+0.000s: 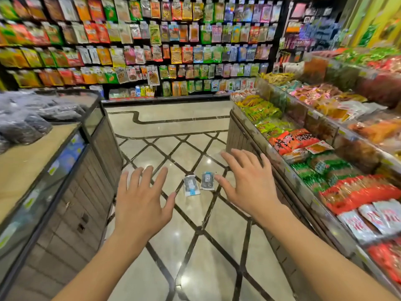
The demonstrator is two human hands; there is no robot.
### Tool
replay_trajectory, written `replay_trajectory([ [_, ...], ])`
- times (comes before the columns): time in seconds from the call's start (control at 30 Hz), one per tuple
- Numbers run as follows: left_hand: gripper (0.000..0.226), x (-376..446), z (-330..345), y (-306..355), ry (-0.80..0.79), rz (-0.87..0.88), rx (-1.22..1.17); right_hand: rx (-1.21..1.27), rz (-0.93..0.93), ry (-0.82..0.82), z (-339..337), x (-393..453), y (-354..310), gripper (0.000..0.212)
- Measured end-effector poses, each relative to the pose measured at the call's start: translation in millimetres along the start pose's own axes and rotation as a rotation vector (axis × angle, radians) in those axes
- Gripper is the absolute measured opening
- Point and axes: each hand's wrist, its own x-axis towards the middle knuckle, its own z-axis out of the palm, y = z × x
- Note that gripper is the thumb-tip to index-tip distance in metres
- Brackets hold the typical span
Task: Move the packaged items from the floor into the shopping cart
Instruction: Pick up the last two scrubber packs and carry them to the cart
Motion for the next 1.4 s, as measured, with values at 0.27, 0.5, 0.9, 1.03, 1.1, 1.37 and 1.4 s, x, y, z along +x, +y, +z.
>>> replay_trajectory([
  [0.27,0.063,128,87,-43,-0.07,-0.04,-0.075,-0.015,-0.005,-0.049,81,122,11,0.055],
  [0.5,0.062,228,145,-63,-0.098,-0.044,-0.09,-0.046,0.043,-0.071,136,201,42,0.058],
  [0.9,0.061,400,285,-48,-0.112,-0.033,-0.108,0.026,0.074,-0.152,277,349,123,0.059],
  [1.03,0.064,459,324,-43,-0.171,-0.076,-0.079,0.046,0.044,-0.17,324,411,160,0.056],
  [1.1,0.063,483,342,-45,-0.176,-0.089,-0.075,0.042,0.029,-0.193,341,443,174,0.057],
  [1.37,0.061,571,420,-60,-0.211,-0.121,-0.079,0.065,0.051,-0.261,427,537,201,0.058],
  [1.4,0.06,581,433,-63,-0.217,-0.118,-0.076,0.071,0.056,-0.277,440,547,204,0.059],
])
